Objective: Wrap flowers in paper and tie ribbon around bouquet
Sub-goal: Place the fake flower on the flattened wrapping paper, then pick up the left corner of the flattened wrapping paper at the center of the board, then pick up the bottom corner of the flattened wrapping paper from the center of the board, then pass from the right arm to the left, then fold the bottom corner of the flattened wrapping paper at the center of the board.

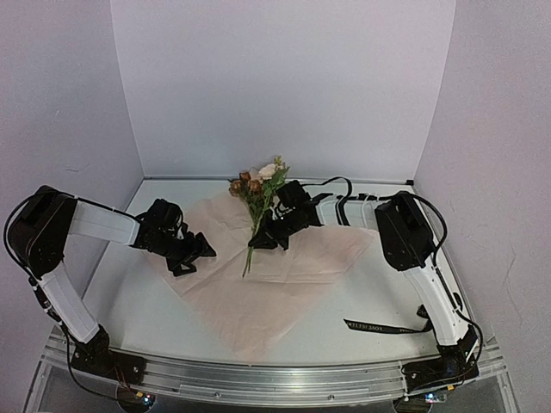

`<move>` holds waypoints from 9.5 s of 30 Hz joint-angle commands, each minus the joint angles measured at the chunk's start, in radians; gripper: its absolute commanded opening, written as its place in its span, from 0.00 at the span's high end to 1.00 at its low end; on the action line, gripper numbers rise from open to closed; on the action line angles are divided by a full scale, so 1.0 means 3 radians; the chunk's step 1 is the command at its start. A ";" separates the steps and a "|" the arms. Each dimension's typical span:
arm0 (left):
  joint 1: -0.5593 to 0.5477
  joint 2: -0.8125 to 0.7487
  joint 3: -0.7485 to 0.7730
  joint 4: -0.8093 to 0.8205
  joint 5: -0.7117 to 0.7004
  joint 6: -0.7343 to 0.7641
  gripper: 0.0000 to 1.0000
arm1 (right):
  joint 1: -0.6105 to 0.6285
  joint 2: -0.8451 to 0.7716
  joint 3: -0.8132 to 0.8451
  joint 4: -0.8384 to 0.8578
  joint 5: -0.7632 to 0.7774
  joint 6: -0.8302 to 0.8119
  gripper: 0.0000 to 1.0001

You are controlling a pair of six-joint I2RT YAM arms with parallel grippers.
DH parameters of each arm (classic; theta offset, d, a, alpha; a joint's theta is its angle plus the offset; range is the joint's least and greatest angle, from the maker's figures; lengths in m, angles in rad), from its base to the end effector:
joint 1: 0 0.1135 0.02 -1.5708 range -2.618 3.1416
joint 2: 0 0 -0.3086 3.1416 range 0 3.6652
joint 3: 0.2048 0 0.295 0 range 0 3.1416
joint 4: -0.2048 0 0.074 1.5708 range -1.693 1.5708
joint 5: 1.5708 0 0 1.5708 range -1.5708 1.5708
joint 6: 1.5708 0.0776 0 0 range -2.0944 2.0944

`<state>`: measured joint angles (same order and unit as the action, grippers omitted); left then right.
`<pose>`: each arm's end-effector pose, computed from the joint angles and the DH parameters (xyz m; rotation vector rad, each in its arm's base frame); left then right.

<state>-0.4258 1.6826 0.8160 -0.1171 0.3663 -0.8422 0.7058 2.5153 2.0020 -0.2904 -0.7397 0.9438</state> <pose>0.3239 -0.1774 0.1170 -0.4164 2.7135 -0.8999 0.4549 0.4564 0.1103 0.0989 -2.7313 -1.5107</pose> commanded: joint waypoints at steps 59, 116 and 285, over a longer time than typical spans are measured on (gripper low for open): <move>0.0308 -0.1846 -0.1201 -0.0161 -0.1347 -0.0422 0.04 | 0.0889 -0.3137 -0.3200 -0.0755 0.1842 -0.1450 0.17; 0.1155 -0.1058 -0.0657 -0.0037 0.0876 -0.1042 1.00 | 0.2218 -0.2135 -0.1947 -0.1323 0.2614 -0.3170 0.15; -0.0357 0.0379 0.1103 0.0050 0.0506 0.1703 1.00 | 0.0755 -0.2790 -0.1784 -0.1794 0.2155 -0.2517 0.14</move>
<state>-0.5536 1.7704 1.0870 -0.1302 0.5667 -0.3598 0.9283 1.7145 1.5014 -0.8513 -0.0872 0.1212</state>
